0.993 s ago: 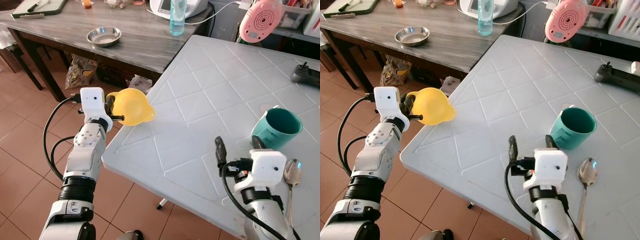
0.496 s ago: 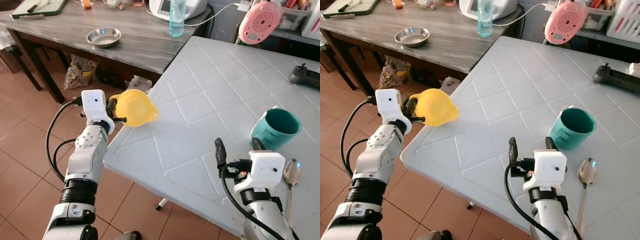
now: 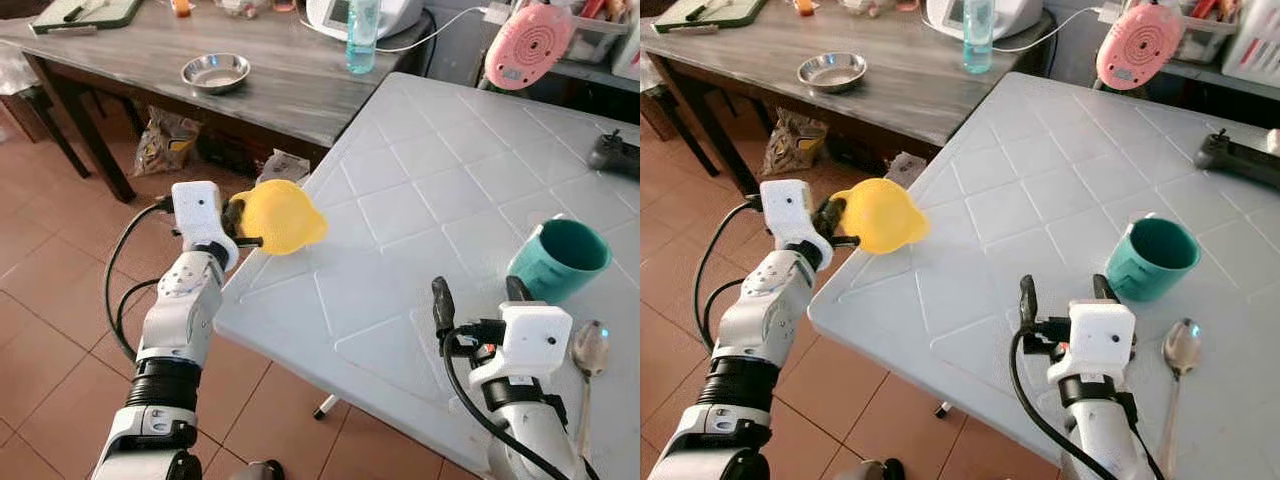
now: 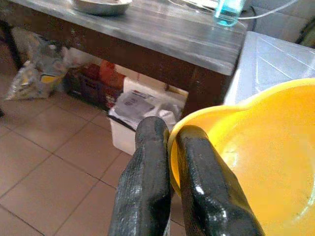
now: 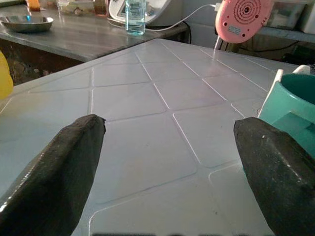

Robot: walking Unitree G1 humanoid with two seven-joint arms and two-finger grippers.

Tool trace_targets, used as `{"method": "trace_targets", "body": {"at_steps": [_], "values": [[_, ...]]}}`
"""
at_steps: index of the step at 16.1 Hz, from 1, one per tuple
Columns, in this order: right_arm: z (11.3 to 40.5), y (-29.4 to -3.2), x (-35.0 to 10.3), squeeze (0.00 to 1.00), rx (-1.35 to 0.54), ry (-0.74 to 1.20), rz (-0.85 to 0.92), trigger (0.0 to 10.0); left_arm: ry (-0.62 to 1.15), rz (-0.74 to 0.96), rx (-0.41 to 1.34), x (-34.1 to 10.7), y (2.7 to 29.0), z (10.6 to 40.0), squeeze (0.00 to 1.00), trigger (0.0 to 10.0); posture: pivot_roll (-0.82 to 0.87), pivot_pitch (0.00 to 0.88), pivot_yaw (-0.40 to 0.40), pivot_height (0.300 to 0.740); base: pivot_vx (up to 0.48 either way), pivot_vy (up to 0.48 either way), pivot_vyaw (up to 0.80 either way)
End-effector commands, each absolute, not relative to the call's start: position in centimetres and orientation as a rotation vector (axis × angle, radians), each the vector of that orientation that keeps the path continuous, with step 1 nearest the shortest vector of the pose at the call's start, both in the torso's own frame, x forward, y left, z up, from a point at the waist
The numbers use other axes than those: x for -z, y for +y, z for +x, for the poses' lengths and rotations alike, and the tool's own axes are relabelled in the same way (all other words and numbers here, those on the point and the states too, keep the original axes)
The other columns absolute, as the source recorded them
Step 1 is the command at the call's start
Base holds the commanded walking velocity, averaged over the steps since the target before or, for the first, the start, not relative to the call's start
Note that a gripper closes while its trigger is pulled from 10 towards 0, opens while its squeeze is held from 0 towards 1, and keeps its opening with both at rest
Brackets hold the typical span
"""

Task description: Setting the table

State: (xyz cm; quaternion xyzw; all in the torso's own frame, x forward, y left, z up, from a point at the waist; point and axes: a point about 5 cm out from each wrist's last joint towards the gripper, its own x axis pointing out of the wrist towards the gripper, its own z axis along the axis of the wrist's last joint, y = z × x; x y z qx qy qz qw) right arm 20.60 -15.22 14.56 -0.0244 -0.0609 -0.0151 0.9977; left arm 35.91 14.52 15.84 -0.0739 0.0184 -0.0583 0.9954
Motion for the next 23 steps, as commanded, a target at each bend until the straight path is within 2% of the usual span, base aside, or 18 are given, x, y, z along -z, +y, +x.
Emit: {"method": "trace_targets", "body": {"at_steps": [1,7,18,23], "values": [[20.4,-15.4,-14.7,0.00,0.042,-0.126,-0.047,10.0,0.103,-0.140,0.119,-14.6,14.4,35.7,0.00,0.0,0.05,0.132,0.029,0.740,0.000,0.307,0.00],[20.4,-15.3,-14.5,0.00,0.051,-0.123,-0.047,10.0,0.116,-0.142,0.152,-14.6,13.7,35.8,0.00,0.0,0.05,0.131,0.035,0.740,0.000,0.366,-0.36],[20.3,-15.3,-14.6,0.00,0.059,-0.128,-0.051,10.0,0.132,-0.148,0.198,-14.3,12.5,35.7,0.00,0.0,0.05,0.131,0.035,0.740,0.000,0.415,-0.75],[20.6,-15.2,-14.6,0.00,0.038,-0.134,-0.058,10.0,0.138,-0.154,0.200,-14.0,12.2,35.4,0.00,0.0,0.06,0.131,0.025,0.740,0.000,0.458,0.00]]}}
